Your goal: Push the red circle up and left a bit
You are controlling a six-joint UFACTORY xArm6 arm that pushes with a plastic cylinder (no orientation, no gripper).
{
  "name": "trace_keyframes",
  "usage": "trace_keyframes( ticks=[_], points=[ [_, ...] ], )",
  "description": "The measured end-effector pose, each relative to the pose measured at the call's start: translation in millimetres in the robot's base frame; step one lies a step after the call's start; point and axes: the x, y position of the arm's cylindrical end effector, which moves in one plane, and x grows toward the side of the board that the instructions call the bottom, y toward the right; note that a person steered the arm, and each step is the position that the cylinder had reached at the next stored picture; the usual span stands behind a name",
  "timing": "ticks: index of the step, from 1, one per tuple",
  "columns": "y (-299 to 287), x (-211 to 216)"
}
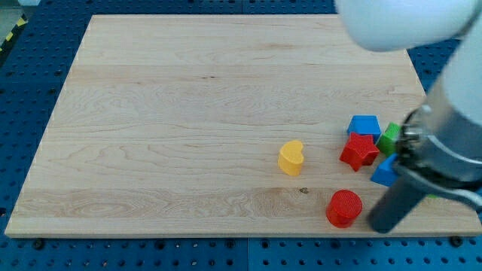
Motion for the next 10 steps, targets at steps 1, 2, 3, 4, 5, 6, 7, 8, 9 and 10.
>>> trace_keyframes(
  ticks=[1, 2, 3, 4, 5, 6, 7, 8, 9, 10],
  points=[
    [-60.2, 0.1],
    [-74.5, 0.1],
    [-74.4, 0.1],
    [-70.4, 0.1],
    [-74.6, -13.6],
    [-92.7, -35.4],
    [-114.3, -55.9],
    [-137.5, -88.3],
    [-154.5, -122.3],
    [-154.7, -109.1]
  ],
)
